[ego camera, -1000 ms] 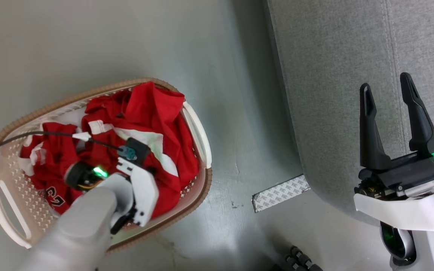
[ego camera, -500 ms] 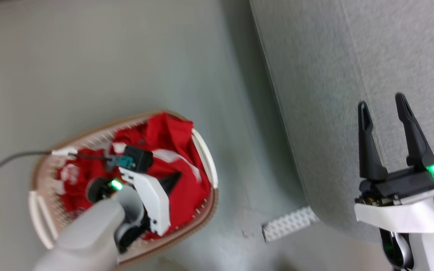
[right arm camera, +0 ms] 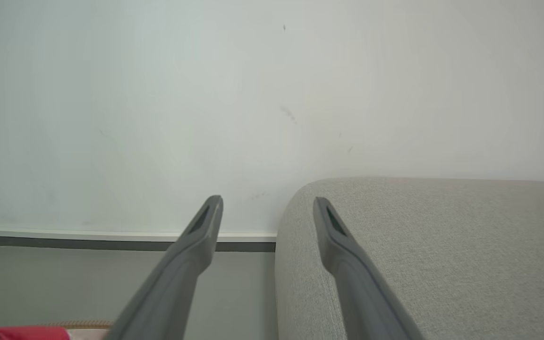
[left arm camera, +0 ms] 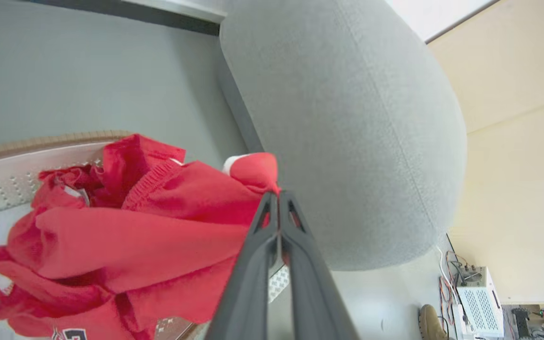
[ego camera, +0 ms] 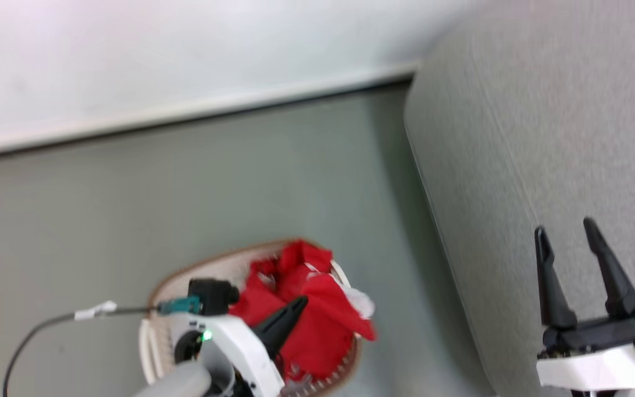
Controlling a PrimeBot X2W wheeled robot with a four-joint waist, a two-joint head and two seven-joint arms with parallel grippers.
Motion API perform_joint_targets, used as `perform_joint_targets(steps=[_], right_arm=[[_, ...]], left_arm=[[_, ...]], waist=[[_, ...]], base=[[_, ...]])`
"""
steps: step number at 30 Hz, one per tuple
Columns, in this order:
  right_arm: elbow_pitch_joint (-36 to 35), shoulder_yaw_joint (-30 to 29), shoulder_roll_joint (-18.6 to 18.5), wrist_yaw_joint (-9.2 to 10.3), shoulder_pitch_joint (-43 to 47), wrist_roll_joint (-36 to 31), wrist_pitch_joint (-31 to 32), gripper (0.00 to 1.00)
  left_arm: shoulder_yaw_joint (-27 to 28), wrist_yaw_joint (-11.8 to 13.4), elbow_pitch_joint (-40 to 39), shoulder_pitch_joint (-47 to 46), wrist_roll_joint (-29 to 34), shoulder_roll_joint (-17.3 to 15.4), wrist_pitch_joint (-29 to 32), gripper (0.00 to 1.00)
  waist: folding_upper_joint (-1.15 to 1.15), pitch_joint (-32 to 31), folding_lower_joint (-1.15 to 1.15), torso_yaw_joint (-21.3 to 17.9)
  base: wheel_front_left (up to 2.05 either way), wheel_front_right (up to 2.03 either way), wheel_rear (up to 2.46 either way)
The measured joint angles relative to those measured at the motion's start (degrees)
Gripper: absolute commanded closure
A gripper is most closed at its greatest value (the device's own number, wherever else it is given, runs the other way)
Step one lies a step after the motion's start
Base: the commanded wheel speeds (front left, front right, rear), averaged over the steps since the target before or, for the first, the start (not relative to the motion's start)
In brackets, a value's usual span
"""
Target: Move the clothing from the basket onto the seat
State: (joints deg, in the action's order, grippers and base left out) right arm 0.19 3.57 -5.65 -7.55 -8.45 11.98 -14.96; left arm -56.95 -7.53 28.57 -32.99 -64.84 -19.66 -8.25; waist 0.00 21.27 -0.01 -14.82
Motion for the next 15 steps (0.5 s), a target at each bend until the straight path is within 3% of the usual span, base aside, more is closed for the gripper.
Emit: perform_joint_targets(steps=[9,15], right_arm=[[2.10,3.81,-1.97,0.00,4.03,0.00,-0.01,0.00],[3.46,9.20,-4.24,0.00,5.85,0.32,-0.01,0.00]], left_arm=[[2.94,1.15,-6.70,6.26,-1.44,-1.31,-5.03,1.00],[5.50,4.72,-14.60,9.92,-1.64,-3.93,-6.03,1.00]], waist=[[0.00,-11.63,0.00,3.39],[0.00,-19.16,-0.01,4.62]], base=[[0.00,0.00,0.00],[0.00,0.00,0.00]])
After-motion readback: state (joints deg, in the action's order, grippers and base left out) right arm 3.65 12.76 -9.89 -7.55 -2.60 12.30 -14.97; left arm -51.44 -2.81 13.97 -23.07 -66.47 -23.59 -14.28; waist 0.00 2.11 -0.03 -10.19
